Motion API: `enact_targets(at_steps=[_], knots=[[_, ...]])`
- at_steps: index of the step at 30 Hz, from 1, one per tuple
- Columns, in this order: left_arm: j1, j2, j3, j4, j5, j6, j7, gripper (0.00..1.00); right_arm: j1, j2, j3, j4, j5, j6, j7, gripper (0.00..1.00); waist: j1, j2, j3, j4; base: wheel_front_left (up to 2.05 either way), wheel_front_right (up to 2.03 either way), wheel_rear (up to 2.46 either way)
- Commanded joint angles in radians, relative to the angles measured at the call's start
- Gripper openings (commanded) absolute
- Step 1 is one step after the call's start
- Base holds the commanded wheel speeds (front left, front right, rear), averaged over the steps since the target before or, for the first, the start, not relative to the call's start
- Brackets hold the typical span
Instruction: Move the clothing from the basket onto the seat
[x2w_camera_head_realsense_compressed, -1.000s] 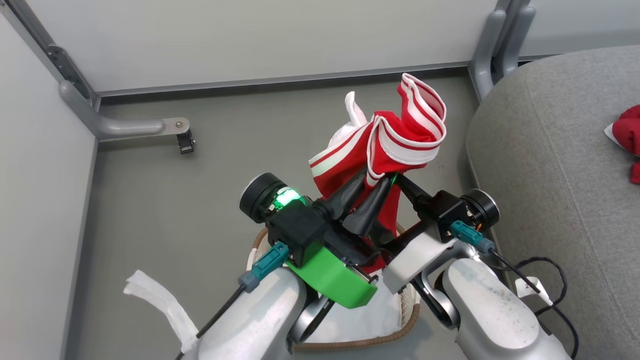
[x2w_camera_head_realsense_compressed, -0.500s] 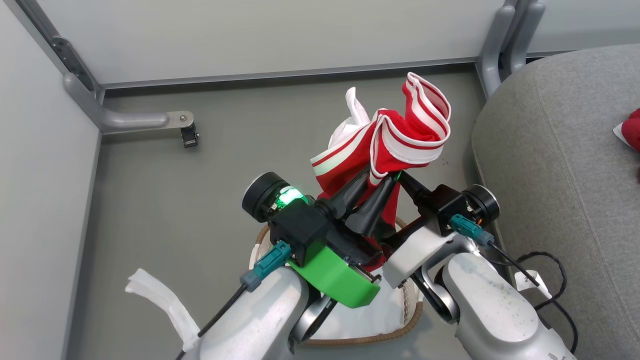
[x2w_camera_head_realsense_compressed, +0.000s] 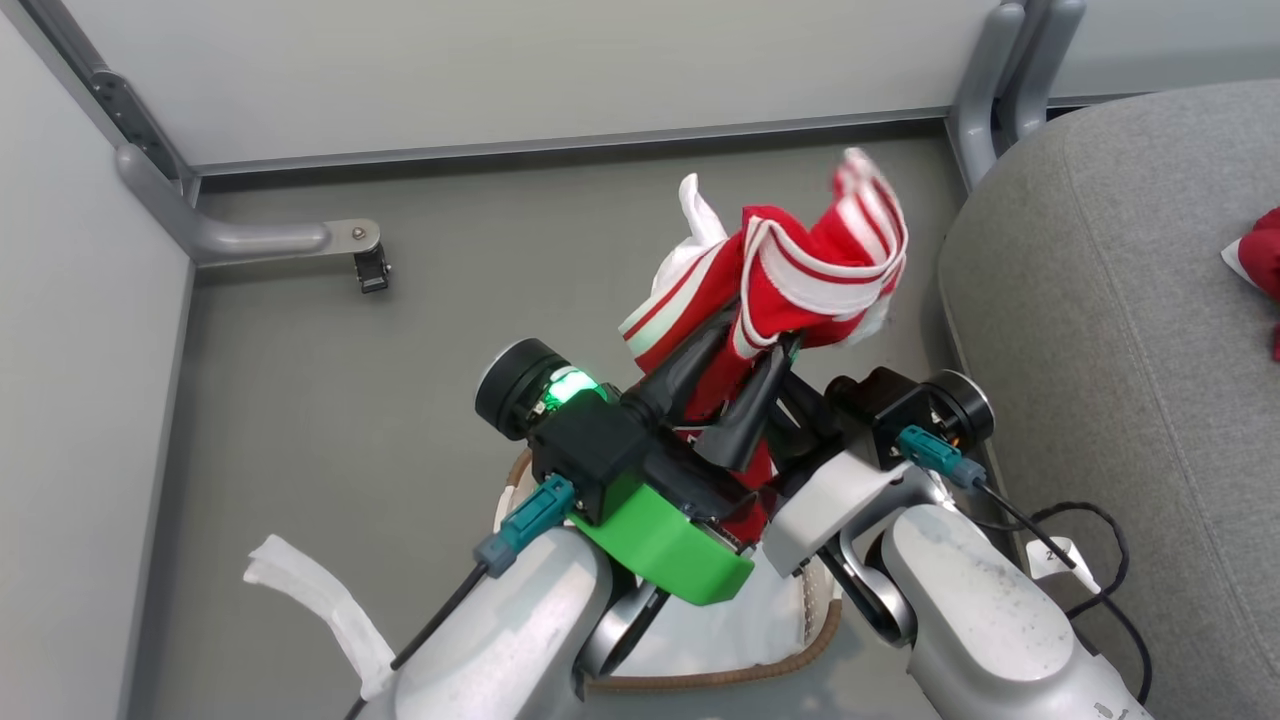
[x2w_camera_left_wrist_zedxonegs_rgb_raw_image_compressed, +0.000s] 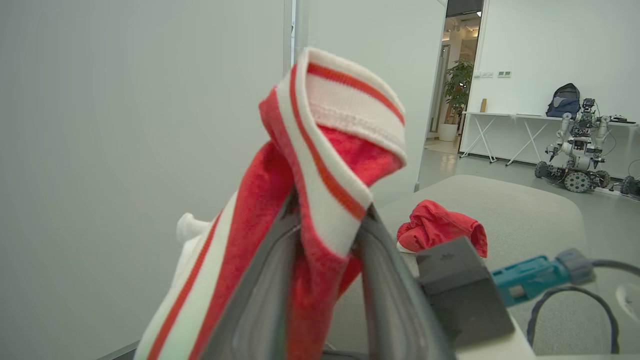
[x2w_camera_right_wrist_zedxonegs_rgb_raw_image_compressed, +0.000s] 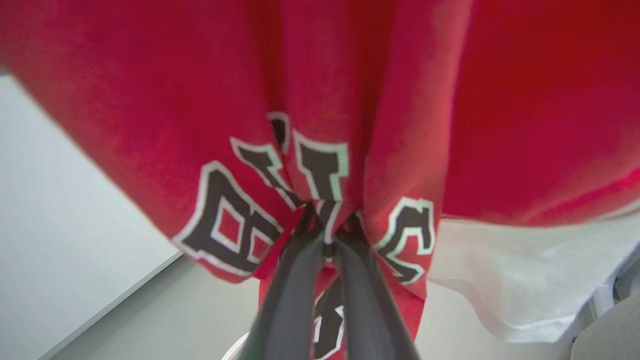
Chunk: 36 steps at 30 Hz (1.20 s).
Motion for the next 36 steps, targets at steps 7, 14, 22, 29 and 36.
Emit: enact_targets(at_steps=[7, 14, 22, 29, 36], knots=[[-0.008, 0.001, 0.015, 0.002, 0.007, 0.011, 0.000, 1.00, -0.003, -0.003, 0.004, 0.003, 0.008, -0.001, -0.002, 0.00, 0.0000, 0.0000, 0.000, -0.010, 0.00, 0.00, 0.00], [-0.003, 0.001, 0.020, 0.005, 0.012, 0.015, 0.000, 1.00, 0.005, -0.003, 0.000, 0.004, 0.010, -0.001, -0.002, 0.00, 0.0000, 0.0000, 0.004, -0.023, 0.00, 0.00, 0.00], [-0.004, 0.001, 0.031, 0.016, 0.020, 0.015, 0.000, 1.00, 0.003, -0.003, -0.004, -0.004, 0.025, -0.001, -0.002, 0.00, 0.0000, 0.0000, 0.023, -0.072, 0.00, 0.00, 0.00], [-0.019, 0.001, 0.041, 0.033, 0.035, 0.009, 0.000, 1.00, -0.001, -0.003, -0.011, -0.013, 0.048, -0.001, -0.002, 0.00, 0.0000, 0.0000, 0.053, -0.169, 0.00, 0.00, 0.00], [-0.027, 0.002, 0.052, 0.064, 0.055, -0.003, 0.000, 1.00, 0.011, -0.003, -0.031, -0.023, 0.061, -0.001, -0.002, 0.00, 0.0000, 0.0000, 0.081, -0.281, 0.00, 0.00, 0.00]])
